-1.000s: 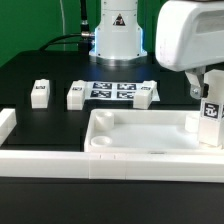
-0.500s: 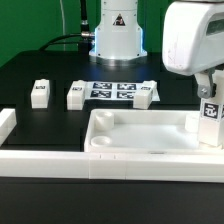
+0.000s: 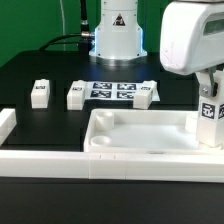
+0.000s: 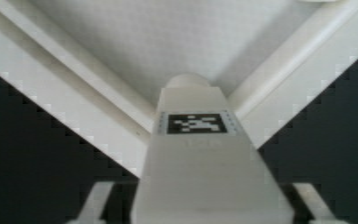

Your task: Assemble desk

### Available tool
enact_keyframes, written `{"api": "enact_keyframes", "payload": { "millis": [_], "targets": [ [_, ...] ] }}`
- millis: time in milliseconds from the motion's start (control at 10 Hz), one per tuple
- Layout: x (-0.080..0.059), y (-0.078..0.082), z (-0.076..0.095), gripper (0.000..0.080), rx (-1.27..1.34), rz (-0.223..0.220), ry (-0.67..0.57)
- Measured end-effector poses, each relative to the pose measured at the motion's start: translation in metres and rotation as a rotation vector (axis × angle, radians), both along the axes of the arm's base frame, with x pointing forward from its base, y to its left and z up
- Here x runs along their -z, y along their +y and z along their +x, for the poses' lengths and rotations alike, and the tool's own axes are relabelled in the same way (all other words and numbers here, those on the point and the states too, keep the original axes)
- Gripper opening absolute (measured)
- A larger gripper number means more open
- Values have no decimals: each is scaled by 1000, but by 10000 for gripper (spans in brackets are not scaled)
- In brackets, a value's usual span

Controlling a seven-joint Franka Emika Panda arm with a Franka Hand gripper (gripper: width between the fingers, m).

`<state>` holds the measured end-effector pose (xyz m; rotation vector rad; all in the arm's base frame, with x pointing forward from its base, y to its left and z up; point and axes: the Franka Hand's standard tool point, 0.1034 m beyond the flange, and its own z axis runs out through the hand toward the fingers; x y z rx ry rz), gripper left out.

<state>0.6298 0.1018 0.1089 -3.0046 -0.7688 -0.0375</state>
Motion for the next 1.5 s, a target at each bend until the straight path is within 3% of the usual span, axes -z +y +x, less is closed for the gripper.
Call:
{"api": "enact_keyframes", "payload": {
  "millis": [800,1300,1500],
  "targets": [
    [1,-3,1,288,907,45,64],
    [1,-2,1,290,1184,51,87],
    [1,-2,1,547,1126,52,83]
  ]
}}
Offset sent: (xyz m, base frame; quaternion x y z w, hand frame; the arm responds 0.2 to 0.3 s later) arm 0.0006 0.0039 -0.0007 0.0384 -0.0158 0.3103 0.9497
